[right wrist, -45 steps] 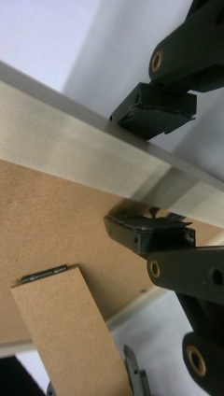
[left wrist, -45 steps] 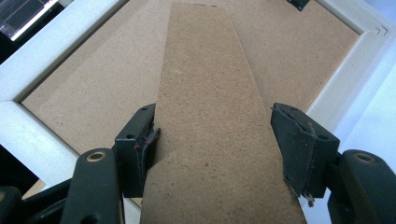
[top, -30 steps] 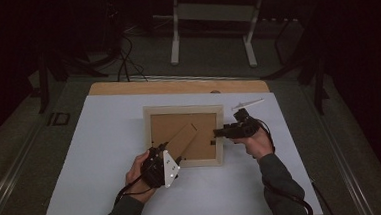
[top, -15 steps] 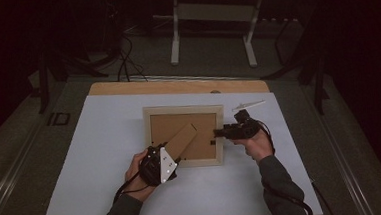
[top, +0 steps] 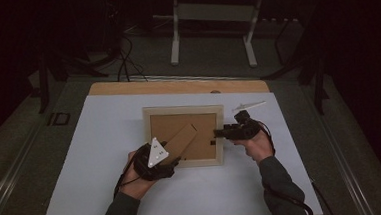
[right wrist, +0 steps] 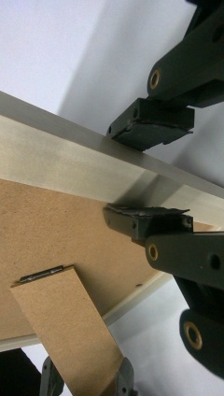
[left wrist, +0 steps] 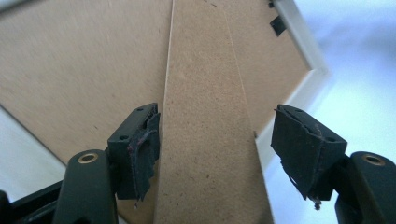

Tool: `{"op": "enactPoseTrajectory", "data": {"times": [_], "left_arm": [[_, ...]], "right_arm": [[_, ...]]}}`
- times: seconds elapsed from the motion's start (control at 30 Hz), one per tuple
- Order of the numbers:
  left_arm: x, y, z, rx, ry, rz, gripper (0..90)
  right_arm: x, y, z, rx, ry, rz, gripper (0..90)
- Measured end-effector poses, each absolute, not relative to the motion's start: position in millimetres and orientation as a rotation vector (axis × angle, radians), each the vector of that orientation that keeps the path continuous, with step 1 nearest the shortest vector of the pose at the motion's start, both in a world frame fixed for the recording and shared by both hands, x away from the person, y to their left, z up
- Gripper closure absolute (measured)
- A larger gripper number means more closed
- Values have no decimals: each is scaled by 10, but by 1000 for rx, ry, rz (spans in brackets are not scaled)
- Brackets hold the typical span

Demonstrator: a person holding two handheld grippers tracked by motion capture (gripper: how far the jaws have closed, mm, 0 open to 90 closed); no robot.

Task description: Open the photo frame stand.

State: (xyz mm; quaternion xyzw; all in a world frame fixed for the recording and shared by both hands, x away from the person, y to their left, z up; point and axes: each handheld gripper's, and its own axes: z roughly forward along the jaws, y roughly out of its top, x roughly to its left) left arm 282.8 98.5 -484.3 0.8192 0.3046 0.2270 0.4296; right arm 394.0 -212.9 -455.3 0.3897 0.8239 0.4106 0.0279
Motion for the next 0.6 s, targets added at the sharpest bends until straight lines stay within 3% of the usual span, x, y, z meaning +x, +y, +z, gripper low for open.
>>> {"op": "enactPoseTrajectory", "data": {"times": [0.27, 0.6], "left_arm": [[2973, 1154, -4843, 1957, 836, 203, 386], [3008, 1133, -4878, 2029, 903, 187, 518]], "right_arm": [[3911, -2119, -4534, 1187, 2534, 1264, 596], [3862, -2109, -4512, 1163, 2519, 1261, 595]]}}
